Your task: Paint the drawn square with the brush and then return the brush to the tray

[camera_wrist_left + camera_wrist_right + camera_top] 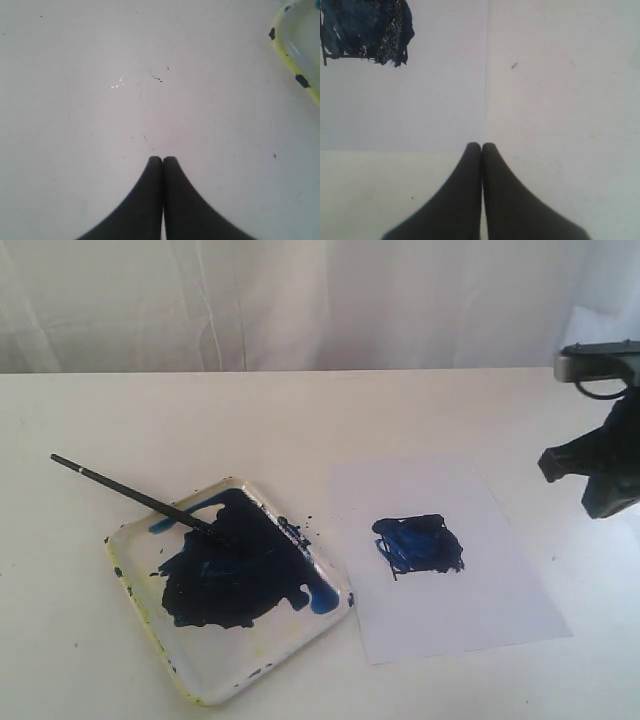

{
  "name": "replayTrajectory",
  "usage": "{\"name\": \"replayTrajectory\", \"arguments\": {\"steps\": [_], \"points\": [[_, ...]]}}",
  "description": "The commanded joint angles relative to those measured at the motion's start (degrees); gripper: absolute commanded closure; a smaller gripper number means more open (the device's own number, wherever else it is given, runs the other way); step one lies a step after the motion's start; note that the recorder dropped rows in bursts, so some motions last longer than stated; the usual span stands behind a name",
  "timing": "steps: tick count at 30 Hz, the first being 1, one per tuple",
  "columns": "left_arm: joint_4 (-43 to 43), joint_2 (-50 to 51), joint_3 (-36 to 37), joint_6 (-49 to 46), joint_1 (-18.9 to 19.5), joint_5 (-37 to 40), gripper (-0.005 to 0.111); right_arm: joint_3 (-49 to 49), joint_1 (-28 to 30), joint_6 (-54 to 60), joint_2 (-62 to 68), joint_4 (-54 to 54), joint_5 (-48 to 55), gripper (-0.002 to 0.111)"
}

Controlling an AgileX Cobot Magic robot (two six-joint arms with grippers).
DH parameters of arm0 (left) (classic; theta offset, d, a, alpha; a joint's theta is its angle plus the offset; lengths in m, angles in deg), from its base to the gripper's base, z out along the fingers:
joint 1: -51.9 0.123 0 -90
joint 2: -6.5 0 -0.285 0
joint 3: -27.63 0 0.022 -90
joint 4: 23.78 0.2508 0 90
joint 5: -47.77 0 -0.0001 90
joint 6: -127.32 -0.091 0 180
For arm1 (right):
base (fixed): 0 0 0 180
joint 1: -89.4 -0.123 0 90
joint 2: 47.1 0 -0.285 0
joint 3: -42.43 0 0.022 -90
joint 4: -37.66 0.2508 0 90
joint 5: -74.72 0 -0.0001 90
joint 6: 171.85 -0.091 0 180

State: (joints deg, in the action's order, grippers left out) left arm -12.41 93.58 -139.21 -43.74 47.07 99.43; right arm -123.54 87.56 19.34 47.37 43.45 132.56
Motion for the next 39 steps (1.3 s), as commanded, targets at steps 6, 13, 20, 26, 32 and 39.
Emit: {"name": "replayTrajectory", "arguments": {"steps": [6,13,20,26,32,39], "points": [[-0.43,-16.00,5.52,0.03,0.11,3.14,0.107,3.76,3.11,-1.49,-16.92,-1.70,2.89,0.108],[-0.43,-32.35,5.52,0.03,0.11,3.66,0.107,7.32,2.90,-2.45,-35.26,-1.43,-1.12,0.108],[-0.60,-49.92,5.52,0.13,0.11,5.46,0.107,9.48,2.90,-3.92,-53.37,-1.32,-2.63,0.108],[-0.60,-63.09,5.52,0.12,0.11,6.20,0.107,10.97,2.90,-3.95,-68.45,-1.32,-2.26,0.108],[-0.60,-73.81,5.56,0.12,0.11,9.95,0.107,13.07,2.90,-3.95,-80.58,-1.48,-2.37,0.108],[1.40,-79.30,8.05,0.01,0.11,14.47,0.107,15.32,2.90,-4.36,-86.68,-1.57,-3.24,0.108]]}}
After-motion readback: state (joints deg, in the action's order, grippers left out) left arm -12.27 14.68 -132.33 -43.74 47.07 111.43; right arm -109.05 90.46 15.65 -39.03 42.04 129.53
